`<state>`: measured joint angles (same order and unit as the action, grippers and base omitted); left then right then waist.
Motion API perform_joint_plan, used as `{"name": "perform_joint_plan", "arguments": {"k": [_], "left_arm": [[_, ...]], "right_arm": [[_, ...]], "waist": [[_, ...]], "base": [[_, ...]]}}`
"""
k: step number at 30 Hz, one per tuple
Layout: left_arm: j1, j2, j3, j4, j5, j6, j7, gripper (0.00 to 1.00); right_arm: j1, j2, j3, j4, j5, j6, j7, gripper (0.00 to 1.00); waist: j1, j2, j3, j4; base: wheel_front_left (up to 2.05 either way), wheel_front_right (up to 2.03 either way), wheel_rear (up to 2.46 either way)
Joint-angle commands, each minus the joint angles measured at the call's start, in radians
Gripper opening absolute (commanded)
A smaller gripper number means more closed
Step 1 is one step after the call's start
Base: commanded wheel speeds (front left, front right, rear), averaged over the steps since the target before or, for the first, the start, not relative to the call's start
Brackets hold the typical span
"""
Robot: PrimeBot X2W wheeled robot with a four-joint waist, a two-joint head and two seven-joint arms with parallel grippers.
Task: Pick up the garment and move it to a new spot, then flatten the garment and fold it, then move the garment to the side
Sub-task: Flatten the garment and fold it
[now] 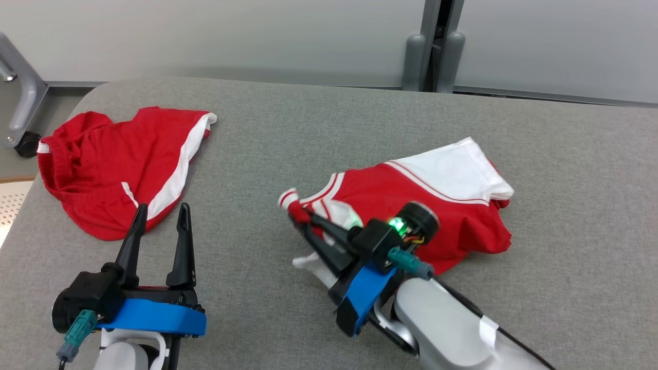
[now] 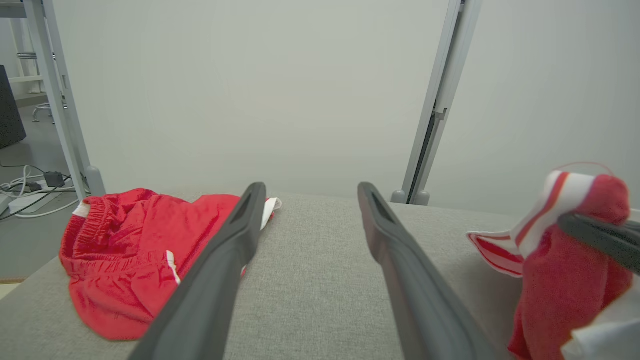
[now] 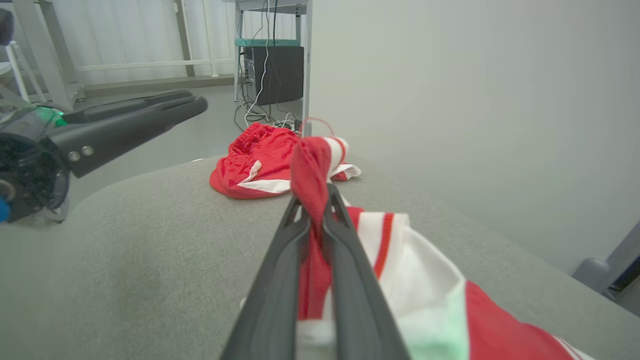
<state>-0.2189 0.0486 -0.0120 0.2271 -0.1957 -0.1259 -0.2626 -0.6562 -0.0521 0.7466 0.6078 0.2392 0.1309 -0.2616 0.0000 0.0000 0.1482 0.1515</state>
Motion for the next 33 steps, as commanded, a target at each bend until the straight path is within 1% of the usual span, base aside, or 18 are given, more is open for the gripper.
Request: {"name": "perform_joint_plan", "arguments": {"k": [1,5,6,7,8,9,11,13,16,19,22,28,33], "left_arm": [[-0.005,0.003,-0.002,0.0,-0.005,0.002,-0.003,1.0],[-0.01,0.003,-0.003,-0.001,-0.008,0.004,-0.003,1.0],[-0.011,0.003,-0.003,-0.001,-0.009,0.005,-0.003,1.0],[-0.011,0.003,-0.002,-0.002,-0.01,0.006,-0.003,1.0],[-0.011,0.003,-0.002,-0.002,-0.01,0.006,-0.003,1.0],[-0.012,0.003,0.002,-0.005,-0.011,0.008,-0.003,1.0],[-0.011,0.003,0.005,-0.006,-0.01,0.009,-0.003,1.0],[-0.009,0.003,0.011,-0.006,-0.007,0.011,-0.003,1.0],[-0.005,0.003,0.019,-0.009,-0.001,0.013,-0.003,1.0],[0.004,0.003,0.026,-0.013,0.004,0.015,-0.003,1.0],[0.011,0.003,0.03,-0.014,0.008,0.013,-0.003,1.0],[0.021,0.004,0.034,-0.019,0.014,0.009,-0.003,1.0],[0.023,0.003,0.035,-0.02,0.021,0.007,-0.003,1.0]], "right_arm": [[0.019,0.0,0.067,-0.012,0.035,0.0,-0.005,0.0],[0.042,0.001,0.213,-0.004,0.091,0.0,-0.003,0.0],[0.045,0.001,0.24,0.002,0.102,0.0,-0.002,0.15],[0.045,0.001,0.259,0.007,0.112,0.0,-0.002,0.59],[0.045,0.001,0.259,0.007,0.112,0.0,-0.002,0.59],[0.045,0.001,0.283,0.015,0.132,0.0,-0.003,1.0],[0.037,0.001,0.281,0.019,0.136,0.0,-0.003,1.0],[0.023,0.001,0.255,0.025,0.148,0.0,-0.004,1.0],[0.003,0.001,0.162,0.003,0.131,0.0,-0.005,1.0],[0.012,0.001,0.03,-0.032,0.071,0.0,-0.005,1.0],[0.048,-0.022,-0.122,-0.094,-0.002,0.0,-0.005,1.0],[0.182,-0.045,-0.428,-0.235,-0.111,0.0,-0.003,1.0],[0.312,-0.037,-0.608,-0.329,-0.175,0.0,-0.003,1.0]], "waist": [[0.0,0.0,0.006,0.015],[0.0,0.0,0.014,0.024],[0.0,0.0,0.016,0.025],[0.0,0.0,0.019,0.025],[0.0,0.0,0.019,0.025],[0.0,0.0,0.022,0.021],[0.0,0.0,0.023,0.017],[0.0,0.0,0.022,0.006],[0.0,0.0,0.016,-0.014],[0.0,0.0,0.007,-0.037],[0.0,0.0,-0.004,-0.059],[0.0,0.0,-0.019,-0.1],[0.0,0.0,-0.019,-0.127]], "base": [[0.0,0.0,0.0],[0.0,0.0,0.0],[0.0,0.0,0.0],[0.0,0.0,0.0],[0.0,0.0,0.0],[0.0,0.0,0.0],[0.0,0.0,0.0],[0.0,0.0,0.0],[0.0,0.0,0.0],[0.0,0.0,0.0],[0.0,0.0,0.0],[0.0,0.0,0.0],[0.0,0.0,0.0]]}}
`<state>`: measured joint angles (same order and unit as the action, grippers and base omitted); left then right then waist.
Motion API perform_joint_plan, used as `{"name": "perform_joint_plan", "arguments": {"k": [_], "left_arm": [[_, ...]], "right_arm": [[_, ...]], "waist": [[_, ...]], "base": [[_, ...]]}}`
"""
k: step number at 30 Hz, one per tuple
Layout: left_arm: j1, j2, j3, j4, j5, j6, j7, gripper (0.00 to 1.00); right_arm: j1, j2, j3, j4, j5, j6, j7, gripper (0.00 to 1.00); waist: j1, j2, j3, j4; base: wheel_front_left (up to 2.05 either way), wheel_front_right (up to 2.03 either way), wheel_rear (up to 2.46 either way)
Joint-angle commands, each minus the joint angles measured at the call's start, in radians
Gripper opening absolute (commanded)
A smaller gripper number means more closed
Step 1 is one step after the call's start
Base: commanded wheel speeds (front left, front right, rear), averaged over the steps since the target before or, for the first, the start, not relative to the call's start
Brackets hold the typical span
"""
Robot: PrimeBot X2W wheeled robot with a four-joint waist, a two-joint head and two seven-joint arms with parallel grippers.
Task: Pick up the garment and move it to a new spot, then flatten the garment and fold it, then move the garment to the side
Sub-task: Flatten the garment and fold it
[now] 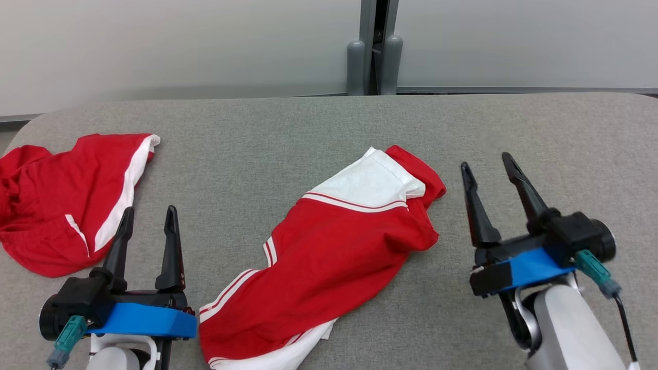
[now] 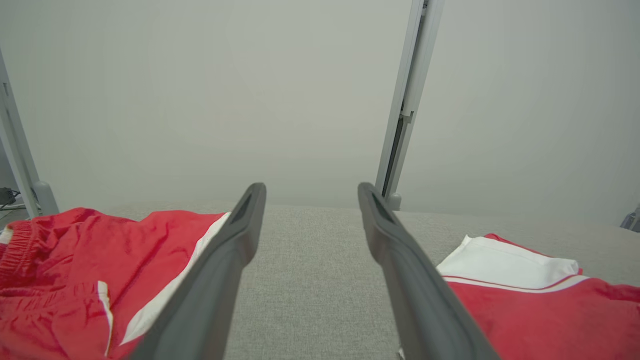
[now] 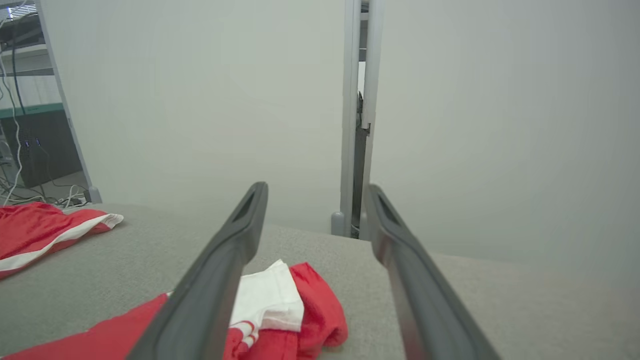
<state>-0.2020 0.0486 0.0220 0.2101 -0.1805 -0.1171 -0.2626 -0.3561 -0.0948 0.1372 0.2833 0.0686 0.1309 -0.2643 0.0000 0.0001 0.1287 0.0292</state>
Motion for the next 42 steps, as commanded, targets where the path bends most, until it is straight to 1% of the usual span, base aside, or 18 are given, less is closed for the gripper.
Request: {"name": "perform_joint_plan", "arguments": {"k": [1,4,6,11,15,18,20,21,28,34,42], "left_arm": [[0.006,0.004,0.002,-0.002,0.008,-0.003,-0.003,1.0],[0.005,0.004,0.002,0.001,0.01,-0.004,-0.003,1.0],[0.002,0.004,0.004,0.002,0.014,-0.006,-0.003,1.0],[-0.029,0.004,-0.008,0.011,0.03,-0.008,-0.003,1.0],[-0.092,0.01,-0.043,0.035,0.045,-0.012,-0.003,1.0],[-0.167,0.028,-0.097,0.077,0.056,-0.014,-0.003,1.0],[-0.223,0.042,-0.147,0.122,0.045,-0.014,-0.003,1.0],[-0.28,0.062,-0.195,0.172,0.027,-0.014,-0.003,1.0],[-0.436,0.121,-0.37,0.388,-0.059,-0.013,0.029,1.0],[-0.482,0.158,-0.508,0.546,-0.153,-0.012,0.106,1.0],[-0.505,0.192,-0.638,0.681,-0.268,-0.012,0.183,1.0]], "right_arm": [[0.036,0.009,-0.026,-0.017,-0.012,0.0,0.0,1.0],[0.099,0.021,-0.091,-0.043,-0.026,0.0,0.0,1.0],[0.125,0.029,-0.114,-0.051,-0.033,0.0,0.0,1.0],[0.137,0.041,-0.122,-0.058,-0.036,0.0,0.0,1.0],[0.112,0.044,-0.118,-0.059,-0.038,0.0,0.0,1.0],[0.101,0.045,-0.118,-0.057,-0.037,0.0,0.0,1.0],[0.09,0.045,-0.118,-0.05,-0.035,0.0,0.0,1.0],[0.084,0.045,-0.117,-0.045,-0.026,0.0,0.0,1.0],[0.071,0.045,-0.127,-0.038,-0.013,0.0,0.0,1.0],[0.065,0.045,-0.14,-0.036,-0.011,0.0,0.0,1.0],[0.055,0.045,-0.146,-0.039,-0.015,0.0,0.0,1.0]], "waist": [[0.0,-0.0001,0.001,-0.009],[0.0,-0.0001,0.003,-0.022],[0.0,-0.0001,0.005,-0.033],[0.0,-0.0001,0.014,-0.058],[0.0,-0.0001,0.027,-0.076],[0.0,-0.0001,0.042,-0.089],[0.0,-0.0001,0.054,-0.102],[0.0,-0.0001,0.067,-0.119],[0.0,-0.0001,0.104,-0.174],[0.0,-0.0001,0.121,-0.205],[0.0,-0.0001,0.137,-0.215]], "base": [[0.0,0.0,0.0],[0.0,0.0,0.0],[0.0,0.0,0.0],[0.0,0.0,0.0],[0.0,0.0,0.0],[0.0,0.0,0.0],[0.0,0.0,0.0],[0.0,0.0,0.0],[0.0,0.0,0.0],[0.0,0.0,0.0],[0.0,0.0,0.0]]}}
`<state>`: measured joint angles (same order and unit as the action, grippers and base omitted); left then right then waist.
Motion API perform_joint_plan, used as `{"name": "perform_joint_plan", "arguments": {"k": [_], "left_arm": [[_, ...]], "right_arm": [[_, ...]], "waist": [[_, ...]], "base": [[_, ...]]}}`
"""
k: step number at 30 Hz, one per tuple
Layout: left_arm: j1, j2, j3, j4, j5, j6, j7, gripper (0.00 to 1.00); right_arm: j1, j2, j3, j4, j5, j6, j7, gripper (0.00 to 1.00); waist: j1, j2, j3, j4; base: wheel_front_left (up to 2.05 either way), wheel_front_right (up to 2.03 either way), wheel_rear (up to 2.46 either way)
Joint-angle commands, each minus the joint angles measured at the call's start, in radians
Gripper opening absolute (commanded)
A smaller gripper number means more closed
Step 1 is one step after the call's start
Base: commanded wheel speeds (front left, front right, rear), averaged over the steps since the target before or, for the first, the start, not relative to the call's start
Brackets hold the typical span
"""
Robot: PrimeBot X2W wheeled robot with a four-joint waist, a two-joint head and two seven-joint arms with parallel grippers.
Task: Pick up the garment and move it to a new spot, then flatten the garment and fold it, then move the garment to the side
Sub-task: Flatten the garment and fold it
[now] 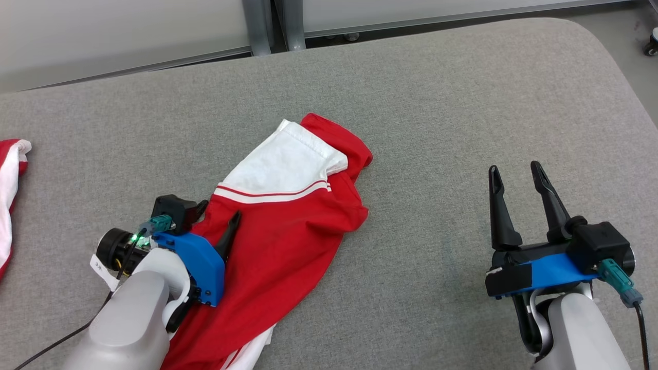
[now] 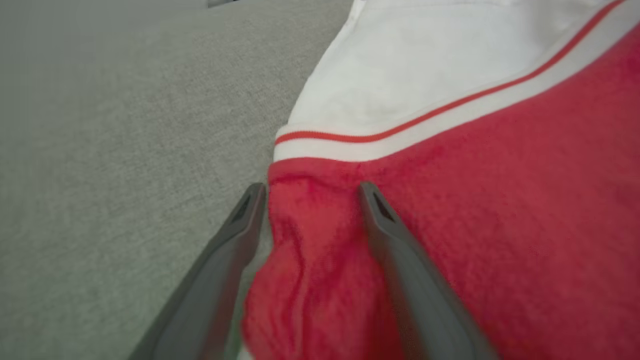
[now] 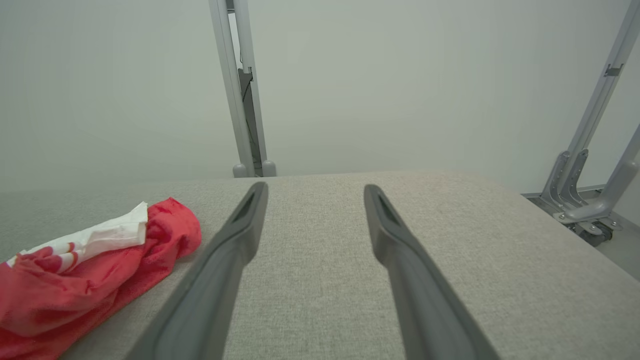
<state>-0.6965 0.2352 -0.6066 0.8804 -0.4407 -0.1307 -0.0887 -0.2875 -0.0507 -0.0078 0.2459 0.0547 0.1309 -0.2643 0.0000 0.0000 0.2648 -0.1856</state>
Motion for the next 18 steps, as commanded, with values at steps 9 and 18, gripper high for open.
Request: {"name": "perform_joint_plan", "arguments": {"k": [9,18], "left_arm": [[-0.019,0.012,-0.143,0.058,-0.096,0.001,0.05,0.0],[-0.128,0.031,-0.195,0.036,-0.122,0.001,-0.066,0.0]], "right_arm": [[-0.016,0.001,-0.003,0.002,-0.009,0.0,0.0,1.0],[0.006,0.001,-0.007,0.009,-0.008,0.0,0.0,1.0]], "waist": [[0.0,0.0,-0.004,0.013],[0.0,0.0,-0.047,0.042]], "base": [[0.0,0.0,0.0],[0.0,0.0,0.0]]}}
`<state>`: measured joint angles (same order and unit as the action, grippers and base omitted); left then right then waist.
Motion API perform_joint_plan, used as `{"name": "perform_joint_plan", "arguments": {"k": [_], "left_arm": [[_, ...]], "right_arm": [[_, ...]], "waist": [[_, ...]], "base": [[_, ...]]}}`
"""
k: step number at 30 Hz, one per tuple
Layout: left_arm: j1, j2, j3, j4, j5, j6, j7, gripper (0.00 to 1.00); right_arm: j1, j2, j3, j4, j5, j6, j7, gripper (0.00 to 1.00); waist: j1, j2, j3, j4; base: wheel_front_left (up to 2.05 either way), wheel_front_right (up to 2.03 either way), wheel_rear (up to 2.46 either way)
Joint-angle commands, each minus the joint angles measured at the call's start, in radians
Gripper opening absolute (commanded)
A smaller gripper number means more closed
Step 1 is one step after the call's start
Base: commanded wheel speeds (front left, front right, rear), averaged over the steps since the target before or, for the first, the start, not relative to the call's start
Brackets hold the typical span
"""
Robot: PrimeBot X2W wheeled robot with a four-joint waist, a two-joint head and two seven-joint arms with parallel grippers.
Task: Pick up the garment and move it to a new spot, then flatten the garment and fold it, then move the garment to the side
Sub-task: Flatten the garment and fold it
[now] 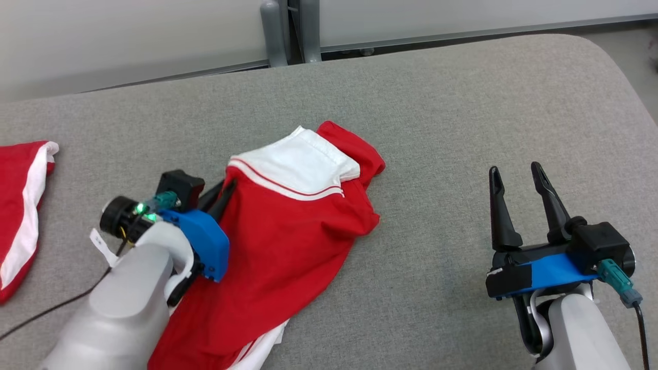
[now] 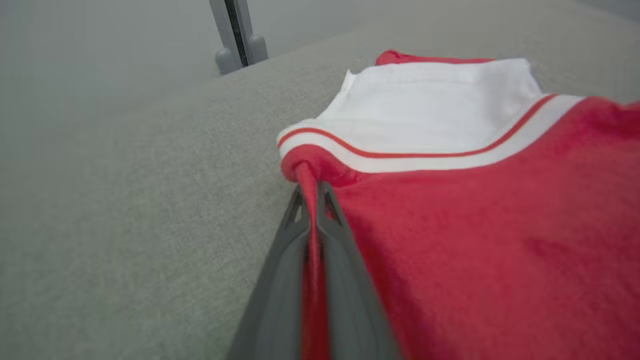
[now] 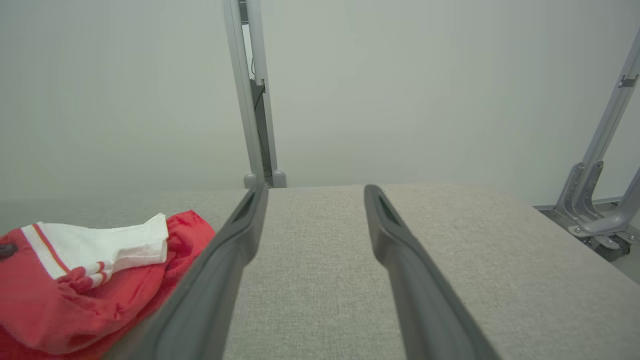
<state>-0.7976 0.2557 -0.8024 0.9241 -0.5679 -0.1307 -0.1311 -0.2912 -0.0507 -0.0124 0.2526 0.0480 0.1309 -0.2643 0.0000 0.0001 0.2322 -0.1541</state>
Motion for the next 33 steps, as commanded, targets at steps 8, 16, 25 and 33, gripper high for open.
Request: {"name": "perform_joint_plan", "arguments": {"k": [8,16,25,33], "left_arm": [[-0.132,0.06,0.04,-0.079,0.021,0.022,-0.109,0.0],[-0.128,0.113,0.071,-0.137,0.012,0.05,-0.12,0.0],[-0.133,0.17,0.115,-0.136,-0.012,0.078,-0.126,0.0],[-0.219,0.226,0.146,-0.077,-0.003,0.07,-0.132,0.0]], "right_arm": [[0.032,0.001,-0.002,0.006,0.013,0.0,0.0,1.0],[0.041,0.0,0.007,0.002,0.028,0.0,0.0,1.0],[0.008,0.001,0.001,-0.005,0.023,0.0,0.0,1.0],[-0.033,0.001,-0.003,-0.018,0.014,0.0,0.0,1.0]], "waist": [[0.0,-0.0001,-0.072,0.036],[0.0,-0.0001,-0.07,0.025],[0.0,-0.0001,-0.012,-0.01],[0.0,-0.0001,0.076,-0.061]], "base": [[0.0,0.0,0.0],[0.0,0.0,0.0],[0.0,0.0,0.0],[0.0,0.0,0.0]]}}
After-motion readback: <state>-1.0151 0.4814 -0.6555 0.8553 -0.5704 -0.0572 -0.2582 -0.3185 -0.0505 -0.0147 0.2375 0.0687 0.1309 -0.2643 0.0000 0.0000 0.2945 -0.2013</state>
